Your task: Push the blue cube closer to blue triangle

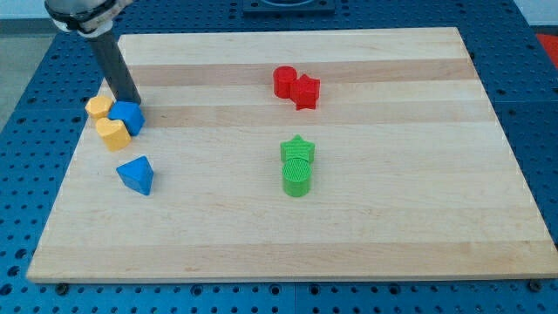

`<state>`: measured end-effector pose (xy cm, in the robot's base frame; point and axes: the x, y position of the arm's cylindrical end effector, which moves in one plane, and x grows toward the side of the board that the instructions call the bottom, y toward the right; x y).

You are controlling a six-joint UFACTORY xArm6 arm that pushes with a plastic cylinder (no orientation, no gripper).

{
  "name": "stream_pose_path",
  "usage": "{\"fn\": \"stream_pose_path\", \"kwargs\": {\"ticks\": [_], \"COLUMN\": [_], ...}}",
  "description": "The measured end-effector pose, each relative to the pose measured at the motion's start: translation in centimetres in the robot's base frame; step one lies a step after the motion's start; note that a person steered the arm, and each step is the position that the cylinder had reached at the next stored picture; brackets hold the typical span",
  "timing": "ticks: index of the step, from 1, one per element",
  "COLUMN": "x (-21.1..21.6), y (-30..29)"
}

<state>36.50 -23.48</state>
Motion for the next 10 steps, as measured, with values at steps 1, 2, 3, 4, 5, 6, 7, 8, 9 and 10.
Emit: {"fn": "stream_pose_path", "kwargs": {"ticks": [1,2,3,4,5,6,7,8,9,10], "x": [1.6,3.9,4.8,2.2,-0.8,-1.8,-1.8,-1.7,-1.6,-1.4], "y": [2.9,6.7,8.3,8.9,8.7,7.5,5.9,4.8,4.5,4.4]}}
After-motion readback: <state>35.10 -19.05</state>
